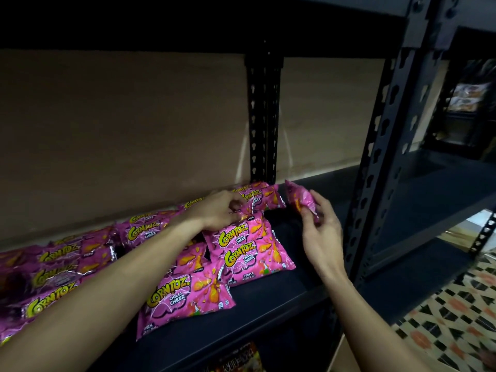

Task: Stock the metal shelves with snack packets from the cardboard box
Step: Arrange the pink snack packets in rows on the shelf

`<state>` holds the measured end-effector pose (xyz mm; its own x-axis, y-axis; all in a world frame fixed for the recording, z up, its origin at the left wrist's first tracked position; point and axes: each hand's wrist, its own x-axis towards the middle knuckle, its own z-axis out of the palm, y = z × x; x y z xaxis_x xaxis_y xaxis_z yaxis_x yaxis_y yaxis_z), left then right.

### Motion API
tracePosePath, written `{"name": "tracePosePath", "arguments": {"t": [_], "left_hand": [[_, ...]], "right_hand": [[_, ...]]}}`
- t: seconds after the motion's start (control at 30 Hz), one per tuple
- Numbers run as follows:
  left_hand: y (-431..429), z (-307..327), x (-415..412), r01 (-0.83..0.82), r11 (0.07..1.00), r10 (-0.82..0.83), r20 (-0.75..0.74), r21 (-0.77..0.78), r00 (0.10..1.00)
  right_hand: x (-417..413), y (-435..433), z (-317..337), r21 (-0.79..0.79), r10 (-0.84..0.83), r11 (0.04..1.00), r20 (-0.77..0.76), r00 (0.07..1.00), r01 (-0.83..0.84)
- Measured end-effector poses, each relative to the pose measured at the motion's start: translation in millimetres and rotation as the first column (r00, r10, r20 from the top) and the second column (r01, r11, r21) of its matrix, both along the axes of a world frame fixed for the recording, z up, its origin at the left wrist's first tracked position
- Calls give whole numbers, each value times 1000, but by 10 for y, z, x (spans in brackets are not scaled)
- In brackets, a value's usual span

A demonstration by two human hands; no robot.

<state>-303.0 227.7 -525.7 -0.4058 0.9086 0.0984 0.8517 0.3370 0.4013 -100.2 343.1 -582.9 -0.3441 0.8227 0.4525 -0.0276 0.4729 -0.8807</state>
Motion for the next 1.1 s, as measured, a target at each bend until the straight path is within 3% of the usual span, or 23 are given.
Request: {"name": "tracePosePath", "arguments": {"t": [0.1, 0.27, 0.43, 0.5, 0.6, 0.8, 0.9, 0.97, 1.1], "left_hand": [[-37, 22, 7, -1, 1000, 1, 18, -7, 1000], [-66, 106, 70, -35, 997, 37, -29, 65, 999], [49, 274, 269, -11, 941, -35, 130, 338, 991], [129, 351, 344, 32, 940, -82, 134, 341, 988], [242, 470, 414, 96, 962, -104, 20, 257, 994], [389, 689, 418, 138, 985, -124, -134, 102, 983], [367, 752, 380, 127, 986, -109, -162, 104, 981], [348, 754, 325, 107, 982, -87, -131, 158, 988], [385, 652, 178, 8, 978, -6, -8, 211, 1000]], "right_hand": [[-41, -19, 30, -212, 21, 975, -212, 977, -67], [-52, 17, 100, -506, 45, 807, -462, 886, -304], [-9, 1, 126, -526, 95, 739, -536, 839, -420], [-12, 4, 140, -517, 97, 733, -563, 820, -441], [-47, 1, 168, -507, 97, 724, -596, 797, -468], [-110, 46, 305, -455, 163, 748, -580, 799, -483], [-129, 92, 327, -449, 178, 748, -574, 799, -489], [-123, 138, 269, -480, 154, 751, -540, 827, -453], [-118, 108, -5, -511, 81, 823, -329, 941, -250]]}}
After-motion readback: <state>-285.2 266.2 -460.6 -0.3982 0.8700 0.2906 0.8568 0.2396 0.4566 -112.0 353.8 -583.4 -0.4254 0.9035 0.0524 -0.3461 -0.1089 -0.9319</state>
